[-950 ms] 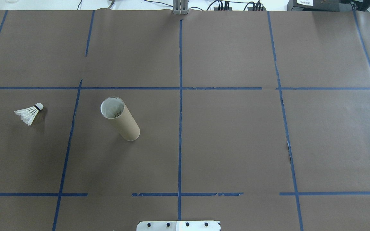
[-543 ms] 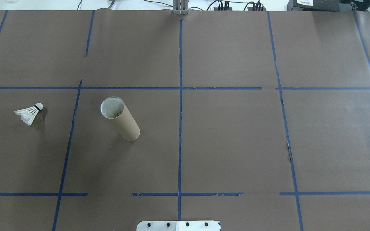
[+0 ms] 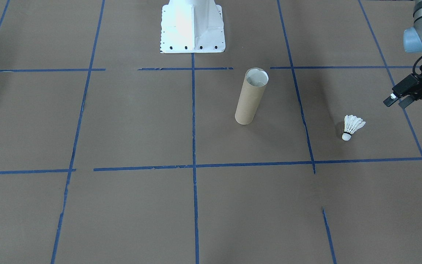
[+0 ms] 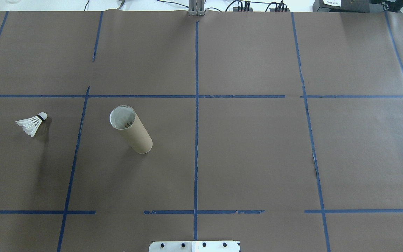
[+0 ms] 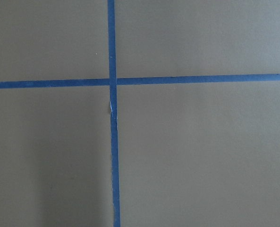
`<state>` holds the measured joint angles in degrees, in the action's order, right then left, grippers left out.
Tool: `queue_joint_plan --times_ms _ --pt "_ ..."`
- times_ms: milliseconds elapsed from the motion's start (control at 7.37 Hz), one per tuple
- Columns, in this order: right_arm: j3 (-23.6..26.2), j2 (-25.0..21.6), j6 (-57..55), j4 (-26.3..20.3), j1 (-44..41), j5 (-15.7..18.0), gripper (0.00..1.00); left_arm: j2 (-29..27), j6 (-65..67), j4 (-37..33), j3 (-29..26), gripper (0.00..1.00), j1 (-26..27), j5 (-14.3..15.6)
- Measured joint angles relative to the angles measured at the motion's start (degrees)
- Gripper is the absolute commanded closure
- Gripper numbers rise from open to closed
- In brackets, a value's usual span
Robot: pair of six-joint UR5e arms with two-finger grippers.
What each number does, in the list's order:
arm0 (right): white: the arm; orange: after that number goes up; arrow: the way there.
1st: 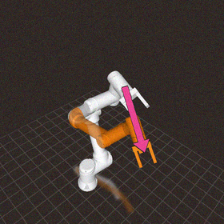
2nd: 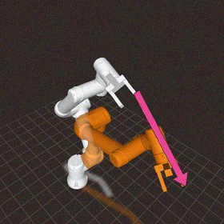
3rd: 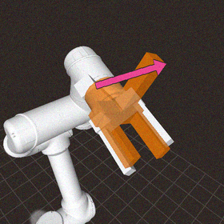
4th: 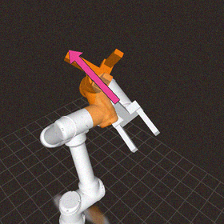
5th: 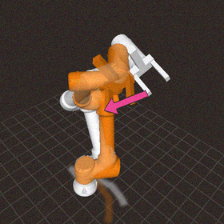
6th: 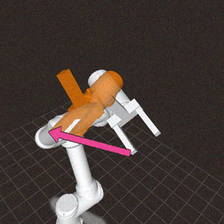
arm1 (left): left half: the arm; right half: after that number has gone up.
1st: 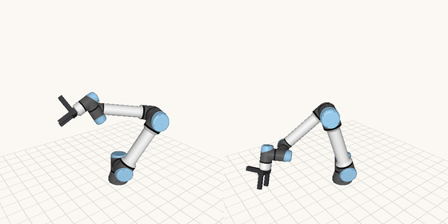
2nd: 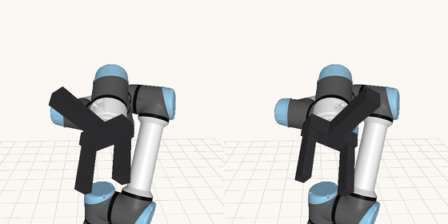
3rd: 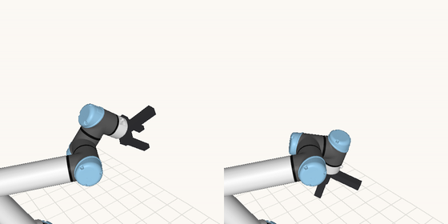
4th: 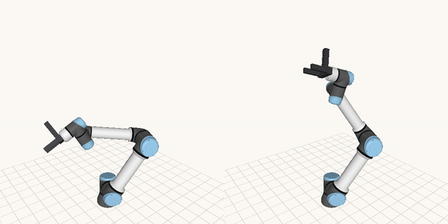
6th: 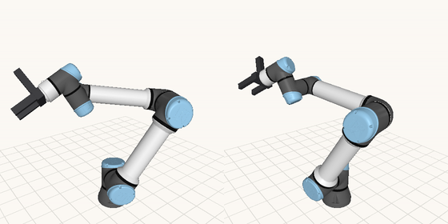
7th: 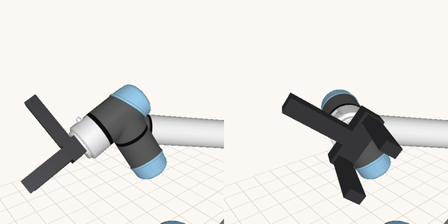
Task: Collect badminton balls into bucket
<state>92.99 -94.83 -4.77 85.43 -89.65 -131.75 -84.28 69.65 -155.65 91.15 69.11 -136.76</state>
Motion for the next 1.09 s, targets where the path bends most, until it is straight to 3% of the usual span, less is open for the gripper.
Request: queue_joint_plan --times_ms 271,679,814,1086 --pt "0.0 0.0 0.0 0.0 0.0 0.0 0.00 0.2 5.1 -5.1 -1.3 0.00 -4.7 7.0" --pt "0.0 0.0 0.0 0.0 0.0 0.0 0.00 0.3 15.9 -9.8 -1.7 0.00 -10.4 14.2" --pt "0.0 0.0 0.0 0.0 0.0 0.0 0.00 0.3 20.5 -10.4 -1.6 0.00 -13.5 17.9" --pt "0.0 0.0 0.0 0.0 0.0 0.0 0.00 1.6 24.6 -10.9 -0.8 0.00 -16.6 21.7"
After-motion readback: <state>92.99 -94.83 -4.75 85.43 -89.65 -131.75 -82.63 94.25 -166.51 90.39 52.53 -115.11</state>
